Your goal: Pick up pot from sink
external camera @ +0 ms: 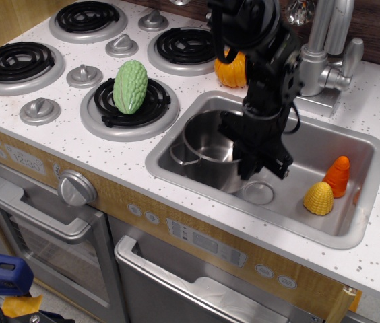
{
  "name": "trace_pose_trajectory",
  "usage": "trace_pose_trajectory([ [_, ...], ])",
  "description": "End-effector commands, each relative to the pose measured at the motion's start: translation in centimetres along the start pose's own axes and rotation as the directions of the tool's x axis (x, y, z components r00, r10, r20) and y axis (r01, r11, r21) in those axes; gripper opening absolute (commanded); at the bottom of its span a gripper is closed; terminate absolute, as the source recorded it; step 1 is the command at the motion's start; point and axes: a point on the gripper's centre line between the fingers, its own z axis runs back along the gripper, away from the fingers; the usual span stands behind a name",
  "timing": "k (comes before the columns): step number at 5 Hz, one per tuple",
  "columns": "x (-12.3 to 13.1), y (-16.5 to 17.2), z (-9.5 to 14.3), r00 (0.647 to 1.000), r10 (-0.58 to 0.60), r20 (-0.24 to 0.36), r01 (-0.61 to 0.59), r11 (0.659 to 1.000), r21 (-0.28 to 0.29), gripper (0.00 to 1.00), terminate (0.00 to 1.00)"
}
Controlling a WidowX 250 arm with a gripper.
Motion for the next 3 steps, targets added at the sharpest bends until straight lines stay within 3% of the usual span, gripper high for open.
trace_pose_trajectory([
  [1,2.6,1.5,5.9,0.994,-0.006,0.108,0.003,1.0,0.028,0.0,0.0],
  [2,2.8,0.7,8.1,0.996,-0.002,0.09,-0.003,0.998,0.059,0.0,0.0],
  [3,2.9,0.4,8.5,0.996,0.004,0.092,-0.011,0.997,0.075,0.0,1.0],
])
